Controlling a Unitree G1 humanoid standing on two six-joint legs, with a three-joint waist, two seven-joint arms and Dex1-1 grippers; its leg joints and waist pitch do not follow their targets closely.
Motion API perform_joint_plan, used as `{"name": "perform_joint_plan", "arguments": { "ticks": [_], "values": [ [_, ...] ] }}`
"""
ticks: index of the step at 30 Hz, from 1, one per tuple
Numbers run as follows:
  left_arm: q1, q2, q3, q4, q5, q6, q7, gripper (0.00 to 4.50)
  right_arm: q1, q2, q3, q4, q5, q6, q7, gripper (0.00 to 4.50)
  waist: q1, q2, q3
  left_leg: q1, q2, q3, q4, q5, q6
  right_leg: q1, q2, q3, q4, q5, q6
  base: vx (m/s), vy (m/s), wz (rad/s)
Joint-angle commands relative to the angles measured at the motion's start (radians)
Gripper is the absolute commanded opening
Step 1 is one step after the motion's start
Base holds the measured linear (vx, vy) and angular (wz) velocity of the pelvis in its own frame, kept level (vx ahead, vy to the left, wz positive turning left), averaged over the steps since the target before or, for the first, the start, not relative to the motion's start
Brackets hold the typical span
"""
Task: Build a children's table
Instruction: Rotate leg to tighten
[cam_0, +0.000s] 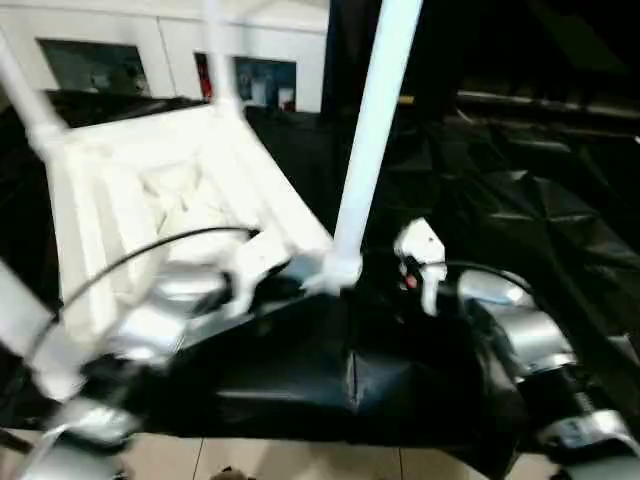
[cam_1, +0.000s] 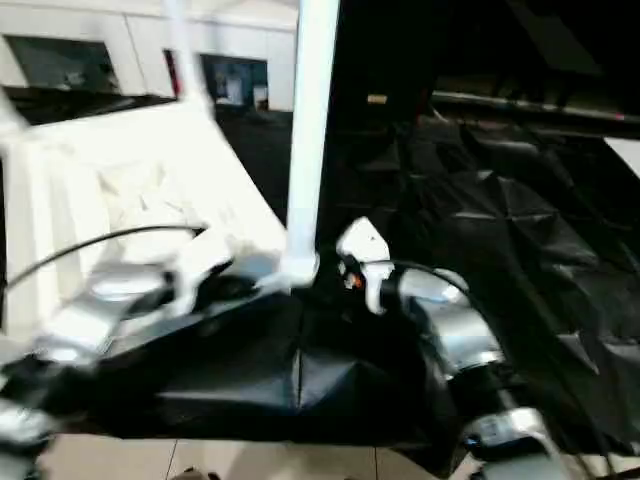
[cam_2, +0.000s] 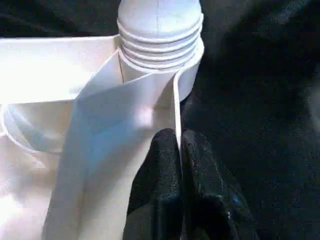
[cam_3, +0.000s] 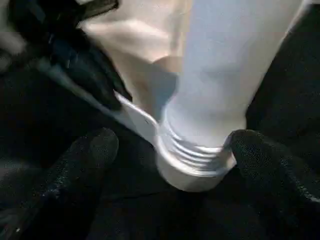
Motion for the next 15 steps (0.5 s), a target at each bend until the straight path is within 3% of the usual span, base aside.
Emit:
{"name": "perform_joint_plan", "arguments": {
  "ticks": [1,8,15],
  "values": [
    [0.019,0.005,-0.055,-0.023,-0.008,0.002,-0.094,0.00,-0.007,-0.012,0.013,-0.019,-0.015,0.013,0.019,4.05,0.004,0.005,-0.054,0.021,0.039,-0.017,-0.056,-0.232,0.025,0.037,-0.065,0.052,-0.077,-0.201,-0.186,0.000,0.000,0.00],
    [0.019,0.022,-0.067,-0.032,-0.004,0.005,-0.114,0.00,-0.015,-0.003,0.032,-0.010,-0.036,0.004,0.018,4.05,0.016,0.004,-0.055,0.021,0.039,-0.018,-0.057,-0.257,-0.001,0.040,-0.070,0.053,-0.075,-0.220,-0.180,0.000,0.000,0.00],
    [0.022,0.038,-0.081,-0.035,0.009,0.001,-0.128,0.00,-0.021,0.016,0.045,0.010,-0.032,-0.004,0.017,4.05,0.015,0.001,-0.056,0.017,0.035,-0.017,-0.053,-0.214,0.012,0.044,-0.068,0.053,-0.067,-0.158,-0.186,0.000,0.000,0.00]
  ]
}}
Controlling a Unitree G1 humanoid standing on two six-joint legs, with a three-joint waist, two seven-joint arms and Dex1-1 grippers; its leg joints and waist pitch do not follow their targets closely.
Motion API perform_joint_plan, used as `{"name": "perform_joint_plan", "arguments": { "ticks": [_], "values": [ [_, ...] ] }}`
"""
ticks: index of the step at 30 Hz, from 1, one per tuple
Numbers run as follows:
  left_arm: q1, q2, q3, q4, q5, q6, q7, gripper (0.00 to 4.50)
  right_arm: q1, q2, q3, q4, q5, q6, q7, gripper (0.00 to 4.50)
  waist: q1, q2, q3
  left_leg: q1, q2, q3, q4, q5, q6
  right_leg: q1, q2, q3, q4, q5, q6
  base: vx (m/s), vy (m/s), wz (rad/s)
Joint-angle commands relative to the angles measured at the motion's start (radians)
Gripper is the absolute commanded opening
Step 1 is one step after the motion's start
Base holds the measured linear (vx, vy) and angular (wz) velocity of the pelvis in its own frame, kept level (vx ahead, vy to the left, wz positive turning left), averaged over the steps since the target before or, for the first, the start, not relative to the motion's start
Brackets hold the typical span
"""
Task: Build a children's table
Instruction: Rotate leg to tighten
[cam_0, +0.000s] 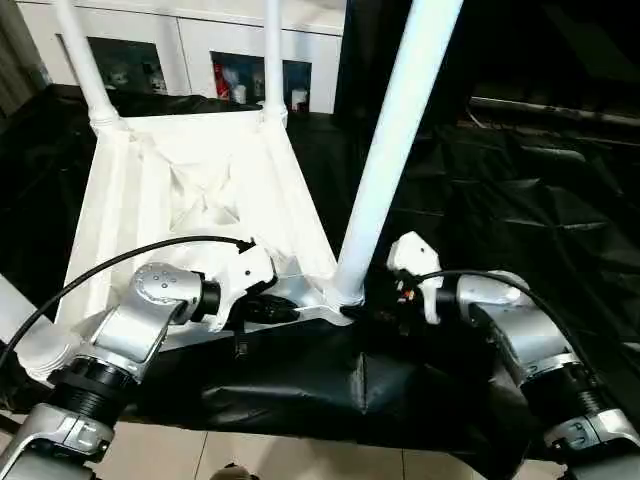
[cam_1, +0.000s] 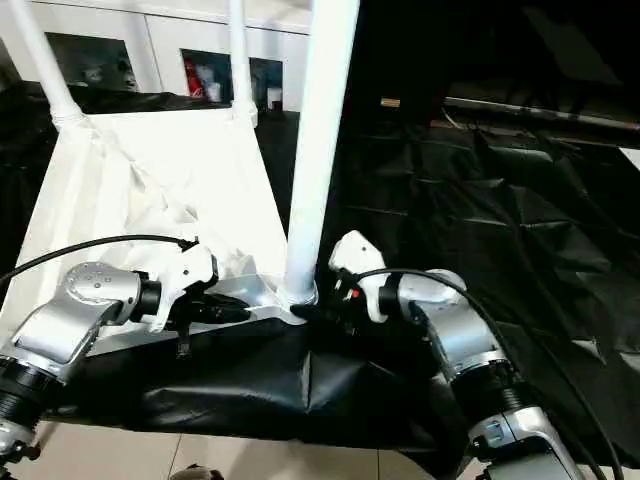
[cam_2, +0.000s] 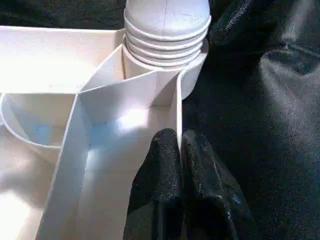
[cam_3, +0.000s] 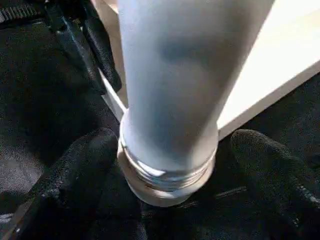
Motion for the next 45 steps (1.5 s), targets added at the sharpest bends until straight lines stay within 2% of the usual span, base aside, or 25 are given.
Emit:
{"name": "perform_joint_plan", "arguments": {
  "ticks": [1,4,6,16,19,23,26,31,33,34,37,38,39,41,43,44,45],
  "values": [
    [0.013,0.000,-0.046,0.000,0.025,0.006,-0.038,0.00,-0.022,0.018,-0.003,0.016,0.002,-0.005,-0.010,4.05,-0.004,0.004,-0.057,0.018,0.036,-0.018,-0.057,-0.212,0.012,0.043,-0.067,0.052,-0.067,-0.158,-0.186,0.000,0.000,0.00],
    [0.010,0.001,-0.046,0.005,0.026,0.005,-0.034,0.00,-0.026,0.032,-0.004,0.023,0.004,-0.006,-0.010,4.05,-0.006,0.004,-0.055,0.019,0.037,-0.018,-0.058,-0.225,0.008,0.041,-0.067,0.052,-0.069,-0.174,-0.188,0.000,0.000,0.00],
    [0.012,0.003,-0.048,0.003,0.023,0.007,-0.037,0.00,-0.027,0.036,-0.005,0.024,0.009,-0.004,-0.007,3.71,-0.004,0.006,-0.056,0.022,0.038,-0.018,-0.058,-0.227,0.004,0.040,-0.066,0.052,-0.069,-0.175,-0.187,0.000,0.000,0.00],
    [0.017,0.002,-0.050,-0.002,0.020,0.013,-0.036,0.00,-0.016,0.042,-0.004,0.033,0.000,-0.011,-0.012,2.83,-0.005,0.004,-0.055,0.020,0.037,-0.018,-0.057,-0.221,0.005,0.042,-0.067,0.052,-0.068,-0.172,-0.183,0.000,0.000,0.00],
    [0.015,0.002,-0.050,0.005,0.022,0.010,-0.035,0.00,-0.016,0.041,-0.003,0.038,-0.003,-0.015,-0.015,2.67,-0.006,0.004,-0.054,0.019,0.036,-0.018,-0.057,-0.224,0.005,0.042,-0.066,0.052,-0.068,-0.173,-0.183,0.000,0.000,0.00],
    [0.016,0.001,-0.052,0.006,0.023,0.012,-0.035,0.00,-0.013,0.046,-0.003,0.052,-0.008,-0.023,-0.022,2.57,-0.007,0.008,-0.053,0.022,0.037,-0.019,-0.058,-0.240,0.000,0.041,-0.067,0.052,-0.070,-0.192,-0.181,0.000,0.000,0.00],
    [0.017,-0.001,-0.053,0.008,0.023,0.013,-0.034,0.00,-0.006,0.050,-0.003,0.059,-0.009,-0.026,-0.027,2.48,-0.008,0.006,-0.052,0.022,0.037,-0.019,-0.059,-0.250,-0.003,0.040,-0.066,0.052,-0.071,-0.203,-0.179,0.000,0.000,0.00],
    [0.018,-0.012,-0.045,0.013,0.020,0.017,-0.017,0.00,0.013,0.065,-0.024,0.073,-0.001,-0.024,-0.063,2.25,-0.012,0.007,-0.048,0.024,0.038,-0.022,-0.063,-0.292,-0.013,0.038,-0.068,0.053,-0.079,-0.268,-0.165,0.000,0.000,0.00],
    [0.004,-0.040,-0.033,0.036,0.025,0.031,0.030,0.00,0.013,0.101,-0.063,0.106,0.007,-0.015,-0.159,2.20,-0.017,0.010,-0.045,0.025,0.038,-0.023,-0.066,-0.318,-0.020,0.034,-0.068,0.053,-0.083,-0.298,-0.163,0.000,0.000,0.00],
    [-0.009,-0.062,-0.024,0.059,0.035,0.038,0.074,0.00,0.013,0.123,-0.082,0.121,0.012,-0.007,-0.208,2.13,-0.019,0.009,-0.042,0.026,0.037,-0.024,-0.068,-0.342,-0.030,0.031,-0.069,0.053,-0.089,-0.343,-0.156,0.000,0.000,0.00],
    [-0.035,-0.106,-0.018,0.103,0.055,0.046,0.148,0.00,0.016,0.163,-0.109,0.143,0.014,0.001,-0.297,2.10,-0.025,0.007,-0.041,0.028,0.036,-0.029,-0.068,-0.375,-0.041,0.029,-0.072,0.052,-0.096,-0.410,-0.134,0.000,0.000,0.00],
    [-0.054,-0.141,-0.012,0.135,0.071,0.051,0.210,0.00,0.018,0.194,-0.128,0.154,0.013,0.013,-0.363,2.08,-0.025,0.008,-0.043,0.030,0.036,-0.030,-0.068,-0.380,-0.042,0.028,-0.073,0.052,-0.098,-0.427,-0.125,0.000,0.000,0.00],
    [-0.081,-0.196,0.000,0.175,0.085,0.068,0.299,0.00,0.016,0.240,-0.157,0.176,0.007,0.029,-0.476,2.07,-0.027,0.009,-0.039,0.029,0.035,-0.030,-0.068,-0.390,-0.043,0.023,-0.072,0.052,-0.102,-0.441,-0.120,0.000,0.000,0.00],
    [-0.098,-0.232,0.010,0.198,0.091,0.085,0.353,0.00,0.012,0.268,-0.174,0.194,0.004,0.039,-0.549,2.06,-0.028,0.006,-0.036,0.039,0.033,-0.031,-0.066,-0.423,-0.053,0.015,-0.074,0.051,-0.110,-0.510,-0.105,0.000,0.000,0.00],
    [-0.112,-0.263,0.018,0.218,0.097,0.091,0.402,0.00,0.006,0.290,-0.185,0.213,0.000,0.044,-0.605,2.05,-0.028,0.006,-0.036,0.039,0.033,-0.036,-0.067,-0.433,-0.050,0.017,-0.077,0.048,-0.117,-0.563,-0.081,0.000,0.000,0.00],
    [-0.139,-0.323,0.027,0.251,0.104,0.102,0.479,0.00,-0.016,0.332,-0.201,0.254,-0.008,0.053,-0.702,2.05,-0.031,0.007,-0.032,0.044,0.032,-0.034,-0.067,-0.448,-0.050,0.009,-0.075,0.048,-0.124,-0.587,-0.069,0.000,0.000,0.00],
    [-0.153,-0.352,0.033,0.270,0.108,0.101,0.521,0.00,-0.028,0.352,-0.209,0.273,-0.007,0.057,-0.739,2.05,-0.033,0.007,-0.032,0.056,0.029,-0.037,-0.061,-0.489,-0.054,0.001,-0.075,0.043,-0.133,-0.625,-0.056,0.000,0.000,0.00]
  ]
}}
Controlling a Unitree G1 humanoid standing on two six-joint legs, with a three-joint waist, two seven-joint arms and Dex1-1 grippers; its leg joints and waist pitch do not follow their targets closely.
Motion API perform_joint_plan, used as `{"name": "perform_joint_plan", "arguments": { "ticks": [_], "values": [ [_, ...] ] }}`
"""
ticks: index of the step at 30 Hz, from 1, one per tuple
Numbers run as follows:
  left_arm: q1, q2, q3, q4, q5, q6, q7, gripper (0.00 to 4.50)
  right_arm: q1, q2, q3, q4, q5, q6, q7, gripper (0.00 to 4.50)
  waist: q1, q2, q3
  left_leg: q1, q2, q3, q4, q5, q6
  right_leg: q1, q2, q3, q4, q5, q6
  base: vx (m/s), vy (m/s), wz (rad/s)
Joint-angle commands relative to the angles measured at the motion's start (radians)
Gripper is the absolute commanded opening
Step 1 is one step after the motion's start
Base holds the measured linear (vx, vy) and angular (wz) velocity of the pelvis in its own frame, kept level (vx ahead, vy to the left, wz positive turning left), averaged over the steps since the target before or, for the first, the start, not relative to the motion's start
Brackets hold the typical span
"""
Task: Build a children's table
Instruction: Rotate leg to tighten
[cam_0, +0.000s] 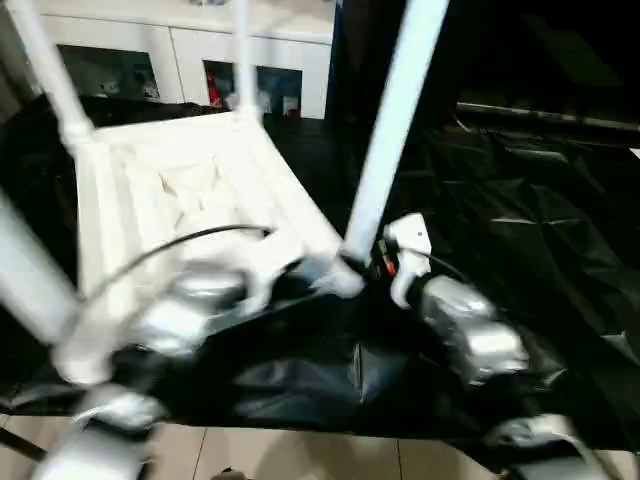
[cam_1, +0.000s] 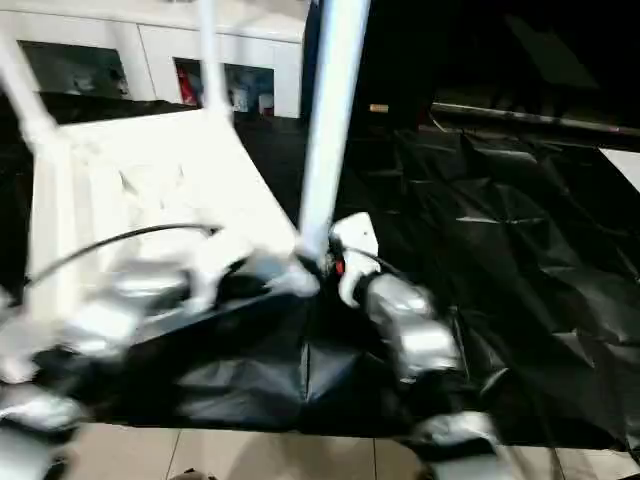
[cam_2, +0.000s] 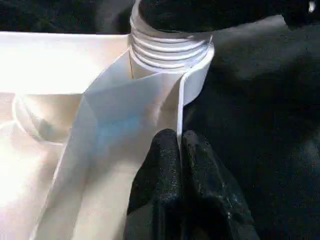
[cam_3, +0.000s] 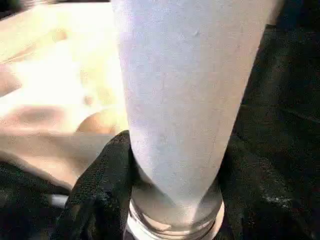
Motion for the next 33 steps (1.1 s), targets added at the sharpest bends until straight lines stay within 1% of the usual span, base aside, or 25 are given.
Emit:
{"name": "perform_joint_plan", "arguments": {
  "ticks": [1,2,4,5,6,8,10,11,13,14,15,16,17,18,19,20,21,23,24,25,26,28,29,30,33],
  "values": [
    [-0.024,-0.071,-0.011,0.057,0.016,0.007,0.106,0.00,0.006,0.047,0.011,0.097,-0.007,0.053,-0.072,2.05,-0.014,0.007,-0.031,0.040,0.030,-0.036,-0.069,-0.497,-0.053,-0.008,-0.075,0.040,-0.131,-0.632,-0.053,0.000,0.000,0.00],
    [-0.027,-0.075,-0.018,0.061,0.021,-0.001,0.104,0.00,0.001,0.052,0.017,0.098,-0.010,0.047,-0.063,2.05,-0.014,0.008,-0.033,0.035,0.030,-0.041,-0.075,-0.503,-0.050,0.000,-0.075,0.036,-0.131,-0.631,-0.040,0.000,0.000,0.00],
    [-0.029,-0.080,-0.023,0.064,0.022,-0.006,0.090,0.00,-0.003,0.059,0.024,0.094,-0.014,0.031,-0.045,2.05,-0.014,0.010,-0.038,0.028,0.034,-0.043,-0.084,-0.479,-0.044,0.011,-0.076,0.037,-0.129,-0.566,-0.042,0.000,0.000,0.00],
    [-0.029,-0.081,-0.022,0.065,0.020,-0.005,0.082,0.00,-0.004,0.062,0.026,0.089,-0.015,0.024,-0.035,2.05,-0.013,0.009,-0.040,0.023,0.035,-0.042,-0.087,-0.455,-0.041,0.013,-0.074,0.041,-0.123,-0.508,-0.056,0.000,0.000,0.00],
    [-0.022,-0.070,-0.027,0.054,0.020,-0.010,0.060,0.00,-0.003,0.057,0.034,0.079,-0.015,0.014,-0.008,2.40,-0.013,0.008,-0.040,0.020,0.035,-0.039,-0.089,-0.435,-0.037,0.015,-0.074,0.044,-0.118,-0.467,-0.069,0.000,0.000,0.00],
    [-0.015,-0.058,-0.029,0.044,0.017,-0.004,0.041,0.00,-0.003,0.049,0.037,0.070,-0.014,0.002,0.016,2.74,-0.012,0.007,-0.041,0.017,0.036,-0.038,-0.089,-0.418,-0.029,0.017,-0.075,0.047,-0.113,-0.433,-0.085,0.000,0.000,0.00],
    [-0.008,-0.042,-0.032,0.041,0.020,-0.004,0.022,0.00,-0.008,0.038,0.036,0.064,-0.001,-0.010,0.054,2.74,-0.012,0.006,-0.041,0.014,0.036,-0.035,-0.089,-0.402,-0.020,0.019,-0.075,0.049,-0.110,-0.408,-0.098,0.000,0.000,0.00],
    [0.005,-0.011,-0.038,0.028,0.018,-0.002,-0.021,0.00,-0.014,-0.001,0.044,0.036,0.010,-0.008,0.125,3.00,-0.010,0.006,-0.042,0.015,0.036,-0.034,-0.088,-0.393,-0.016,0.020,-0.076,0.050,-0.110,-0.400,-0.105,0.000,0.000,0.00],
    [0.012,0.006,-0.040,0.020,0.015,-0.001,-0.045,0.00,-0.015,-0.024,0.046,0.015,0.022,0.004,0.170,3.10,-0.009,0.005,-0.041,0.014,0.036,-0.032,-0.087,-0.382,-0.005,0.022,-0.075,0.051,-0.110,-0.397,-0.110,0.000,0.000,0.00],
    [0.021,0.029,-0.044,0.007,0.012,0.003,-0.078,0.00,-0.014,-0.065,0.057,-0.021,0.034,0.023,0.243,3.15,-0.008,0.003,-0.042,0.013,0.038,-0.029,-0.085,-0.362,0.000,0.022,-0.076,0.053,-0.108,-0.378,-0.117,0.000,0.000,0.00],
    [0.028,0.050,-0.046,-0.006,0.008,0.002,-0.107,0.00,-0.009,-0.111,0.078,-0.059,0.039,0.042,0.321,3.21,-0.004,0.002,-0.043,0.011,0.039,-0.030,-0.085,-0.340,0.009,0.030,-0.073,0.051,-0.104,-0.360,-0.119,0.000,0.000,0.00],
    [0.031,0.060,-0.046,-0.011,0.006,-0.001,-0.122,0.00,-0.005,-0.136,0.091,-0.079,0.040,0.051,0.364,3.32,-0.003,0.003,-0.047,0.008,0.038,-0.026,-0.081,-0.301,0.019,0.032,-0.071,0.052,-0.098,-0.301,-0.131,0.000,0.000,0.00],
    [0.037,0.079,-0.049,-0.023,0.001,-0.007,-0.154,0.00,0.003,-0.175,0.107,-0.106,0.037,0.048,0.422,3.32,-0.001,0.004,-0.050,0.008,0.039,-0.025,-0.079,-0.277,0.023,0.032,-0.072,0.053,-0.092,-0.263,-0.142,0.000,0.000,0.00],
    [0.042,0.095,-0.051,-0.033,-0.005,-0.013,-0.182,0.00,0.011,-0.208,0.118,-0.127,0.037,0.048,0.470,3.32,0.000,0.004,-0.053,0.005,0.037,-0.022,-0.075,-0.230,0.032,0.036,-0.070,0.052,-0.085,-0.194,-0.159,0.000,0.000,0.00],
    [0.047,0.116,-0.053,-0.046,-0.014,-0.020,-0.221,0.00,0.022,-0.250,0.134,-0.153,0.038,0.044,0.533,3.32,0.001,0.003,-0.054,0.004,0.036,-0.022,-0.073,-0.209,0.039,0.038,-0.069,0.051,-0.082,-0.163,-0.167,0.000,0.000,0.00],
    [0.054,0.138,-0.058,-0.061,-0.024,-0.040,-0.267,0.00,0.032,-0.284,0.146,-0.174,0.036,0.042,0.584,3.32,0.003,0.002,-0.058,0.002,0.037,-0.020,-0.068,-0.165,0.050,0.042,-0.069,0.050,-0.071,-0.088,-0.188,0.000,0.000,0.00],
    [0.061,0.158,-0.061,-0.078,-0.037,-0.044,-0.308,0.00,0.042,-0.312,0.158,-0.192,0.037,0.045,0.627,3.32,0.005,0.001,-0.062,-0.002,0.034,-0.018,-0.060,-0.120,0.072,0.045,-0.066,0.050,-0.060,-0.006,-0.207,0.000,0.000,0.00],
    [0.076,0.200,-0.070,-0.116,-0.059,-0.053,-0.386,0.00,0.056,-0.354,0.178,-0.208,0.034,0.036,0.701,3.32,0.002,0.001,-0.061,-0.008,0.033,-0.016,-0.056,-0.082,0.102,0.045,-0.062,0.048,-0.050,0.076,-0.235,0.000,0.000,0.00],
    [0.090,0.229,-0.077,-0.153,-0.084,-0.049,-0.450,0.00,0.059,-0.363,0.184,-0.206,0.029,0.035,0.713,3.32,0.001,0.000,-0.059,-0.003,0.032,-0.013,-0.055,-0.099,0.111,0.041,-0.063,0.047,-0.054,0.062,-0.245,0.000,0.000,0.00],
    [0.092,0.233,-0.078,-0.158,-0.087,-0.048,-0.459,0.00,0.059,-0.364,0.186,-0.206,0.027,0.033,0.714,3.32,0.002,0.002,-0.060,-0.004,0.034,-0.015,-0.055,-0.104,0.108,0.044,-0.067,0.047,-0.053,0.048,-0.250,0.000,0.000,0.00],
    [0.105,0.262,-0.088,-0.195,-0.103,-0.043,-0.510,0.00,0.059,-0.364,0.194,-0.200,0.016,0.024,0.709,3.32,0.002,0.003,-0.057,-0.002,0.037,-0.014,-0.058,-0.120,0.101,0.041,-0.067,0.046,-0.056,0.009,-0.253,0.000,0.000,0.00],
    [0.111,0.276,-0.091,-0.212,-0.105,-0.041,-0.525,0.00,0.056,-0.361,0.201,-0.193,0.008,0.020,0.701,3.32,0.002,0.005,-0.054,0.001,0.039,-0.014,-0.062,-0.153,0.078,0.038,-0.066,0.046,-0.062,-0.065,-0.247,0.000,0.000,0.00],
    [0.111,0.277,-0.088,-0.214,-0.104,-0.040,-0.523,0.00,0.053,-0.358,0.205,-0.186,0.002,0.011,0.694,3.32,0.003,0.008,-0.052,0.006,0.042,-0.013,-0.063,-0.183,0.061,0.033,-0.066,0.048,-0.066,-0.104,-0.242,0.000,0.000,0.00],
    [0.110,0.278,-0.085,-0.214,-0.102,-0.041,-0.520,0.00,0.050,-0.353,0.210,-0.181,-0.003,0.005,0.689,3.32,0.003,0.010,-0.049,0.007,0.043,-0.015,-0.067,-0.208,0.043,0.032,-0.068,0.048,-0.069,-0.142,-0.234,0.000,0.000,0.00],
    [0.110,0.280,-0.083,-0.214,-0.100,-0.045,-0.518,0.00,0.048,-0.345,0.211,-0.179,0.000,0.007,0.687,3.32,0.002,0.007,-0.050,0.007,0.042,-0.018,-0.070,-0.239,0.017,0.033,-0.069,0.050,-0.073,-0.188,-0.213,0.000,0.000,0.00]
  ]
}}
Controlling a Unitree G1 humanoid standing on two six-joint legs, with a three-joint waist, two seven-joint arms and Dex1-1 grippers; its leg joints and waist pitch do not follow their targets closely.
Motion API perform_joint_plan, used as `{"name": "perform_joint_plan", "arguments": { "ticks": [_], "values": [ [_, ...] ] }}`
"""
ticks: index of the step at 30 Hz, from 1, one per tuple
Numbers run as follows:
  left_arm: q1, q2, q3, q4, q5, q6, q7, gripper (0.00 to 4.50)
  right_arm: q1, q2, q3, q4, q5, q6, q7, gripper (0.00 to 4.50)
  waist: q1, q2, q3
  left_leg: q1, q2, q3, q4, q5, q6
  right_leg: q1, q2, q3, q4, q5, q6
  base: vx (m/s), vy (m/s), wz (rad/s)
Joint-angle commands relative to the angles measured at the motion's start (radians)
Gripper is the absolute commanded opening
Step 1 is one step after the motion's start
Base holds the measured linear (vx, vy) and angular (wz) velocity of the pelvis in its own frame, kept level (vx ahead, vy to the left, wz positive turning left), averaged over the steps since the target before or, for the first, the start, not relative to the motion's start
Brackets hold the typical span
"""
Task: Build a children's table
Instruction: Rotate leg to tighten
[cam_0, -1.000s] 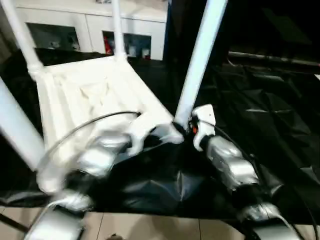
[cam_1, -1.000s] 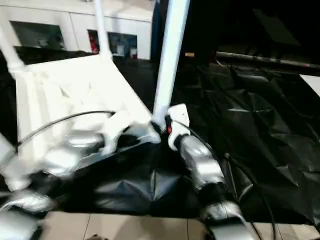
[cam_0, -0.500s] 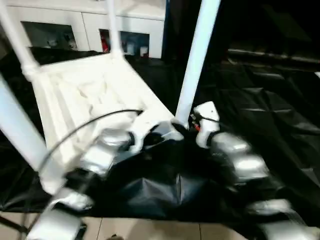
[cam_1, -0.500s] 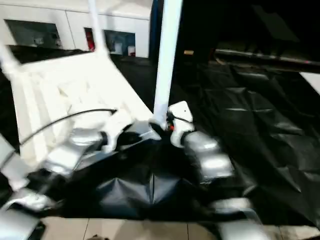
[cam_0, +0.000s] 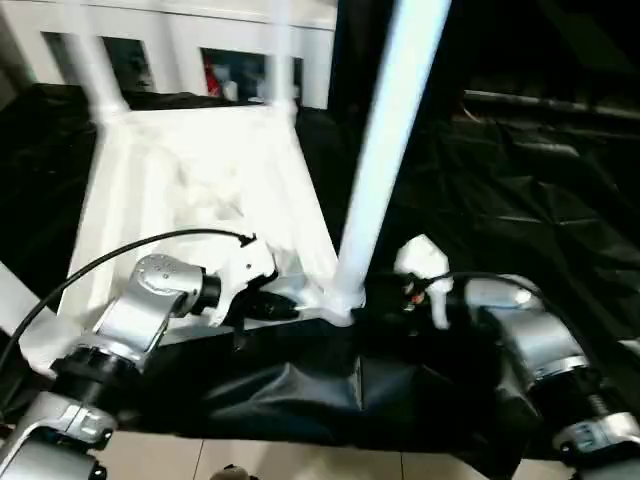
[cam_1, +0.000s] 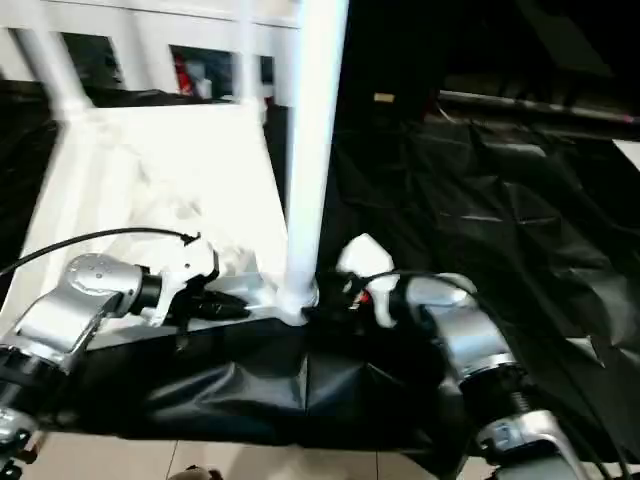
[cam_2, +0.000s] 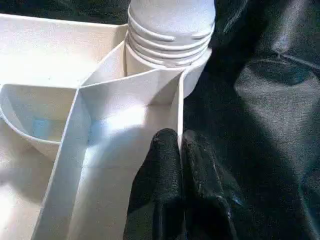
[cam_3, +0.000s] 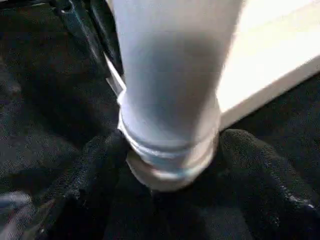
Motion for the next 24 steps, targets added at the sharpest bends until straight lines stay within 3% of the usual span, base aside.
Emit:
{"name": "perform_joint_plan", "arguments": {
  "ticks": [1,9,17,24],
  "values": [
    [0.014,-0.005,-0.048,-0.022,-0.009,0.004,-0.047,0.00,-0.017,-0.004,-0.006,0.004,0.003,-0.003,-0.002,3.32,-0.003,0.008,-0.052,0.023,0.046,-0.019,-0.062,-0.234,0.010,0.042,-0.069,0.050,-0.064,-0.192,-0.201,0.000,0.000,0.00],
    [0.015,-0.011,-0.047,-0.023,-0.009,0.003,-0.051,0.00,-0.019,0.012,-0.002,0.014,0.011,-0.012,0.016,3.32,-0.002,0.002,-0.060,0.019,0.042,-0.015,-0.052,-0.150,0.041,0.048,-0.066,0.049,-0.049,-0.067,-0.225,0.000,0.000,0.00],
    [0.017,-0.010,-0.046,-0.020,-0.006,-0.002,-0.043,0.00,-0.021,0.035,-0.005,0.038,0.015,-0.020,0.015,3.32,-0.001,0.003,-0.058,0.020,0.043,-0.016,-0.053,-0.184,0.028,0.046,-0.069,0.049,-0.054,-0.129,-0.219,0.000,0.000,0.00],
    [0.020,-0.007,-0.045,-0.021,-0.003,-0.002,-0.039,0.00,-0.027,0.054,-0.011,0.061,0.015,-0.026,0.010,3.17,-0.001,0.004,-0.059,0.020,0.042,-0.016,-0.051,-0.170,0.029,0.046,-0.067,0.050,-0.049,-0.105,-0.221,0.000,0.000,0.00]
  ]
}}
